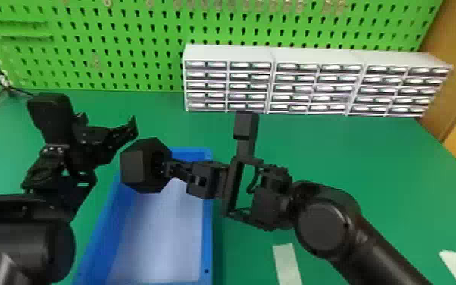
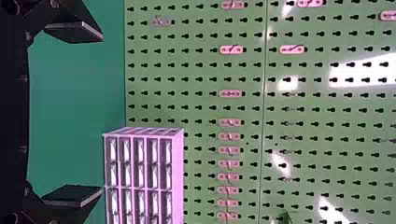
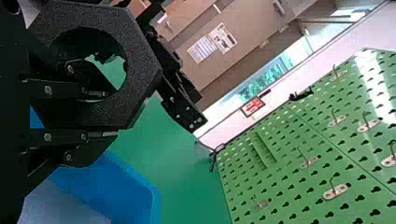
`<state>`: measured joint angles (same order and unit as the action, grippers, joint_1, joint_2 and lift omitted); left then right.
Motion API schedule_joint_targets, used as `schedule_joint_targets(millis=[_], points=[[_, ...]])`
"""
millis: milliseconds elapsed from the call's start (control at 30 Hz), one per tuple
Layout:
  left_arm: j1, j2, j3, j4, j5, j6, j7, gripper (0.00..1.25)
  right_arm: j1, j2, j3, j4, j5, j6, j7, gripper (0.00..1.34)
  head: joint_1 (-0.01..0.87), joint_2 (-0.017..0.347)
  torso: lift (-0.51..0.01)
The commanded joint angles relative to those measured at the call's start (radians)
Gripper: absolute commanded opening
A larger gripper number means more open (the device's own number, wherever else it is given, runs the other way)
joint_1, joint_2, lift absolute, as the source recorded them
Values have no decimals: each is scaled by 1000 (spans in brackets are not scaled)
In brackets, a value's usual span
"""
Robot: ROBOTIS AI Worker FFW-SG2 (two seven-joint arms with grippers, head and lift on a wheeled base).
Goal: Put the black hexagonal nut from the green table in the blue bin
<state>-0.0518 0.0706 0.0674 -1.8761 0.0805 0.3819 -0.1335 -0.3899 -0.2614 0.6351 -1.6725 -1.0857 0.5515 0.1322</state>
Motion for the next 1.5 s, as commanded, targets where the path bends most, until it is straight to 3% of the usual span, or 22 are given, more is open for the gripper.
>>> schedule_joint_targets(millis=[0, 67, 200, 267, 867, 1133, 1467], points=[[1, 0, 2, 0, -1, 0, 8, 1117, -6, -2, 5, -1, 1, 18, -6, 304, 692, 8, -97], [1, 0, 3, 0, -2, 0, 12, 1117, -7, -4, 5, -1, 1, 21, -8, 385, 692, 8, -97], [1, 0, 3, 0, -2, 0, 20, 1117, -10, -5, 3, 0, 1, 33, -14, 727, 692, 8, -97], [1, 0, 3, 0, -2, 0, 20, 1117, -12, -5, 3, -1, 1, 41, -17, 785, 692, 8, -97], [3, 0, 3, 0, -2, 0, 20, 1112, -9, -5, -22, 0, 18, 62, -28, 799, 692, 8, -97], [3, 0, 5, 0, -1, 0, 20, 1112, 37, 14, -146, -4, 159, 85, -29, 799, 692, 8, -97], [6, 0, 3, 0, 2, 0, 20, 1112, 134, 65, -371, -35, 339, 103, -28, 801, 692, 8, -97]])
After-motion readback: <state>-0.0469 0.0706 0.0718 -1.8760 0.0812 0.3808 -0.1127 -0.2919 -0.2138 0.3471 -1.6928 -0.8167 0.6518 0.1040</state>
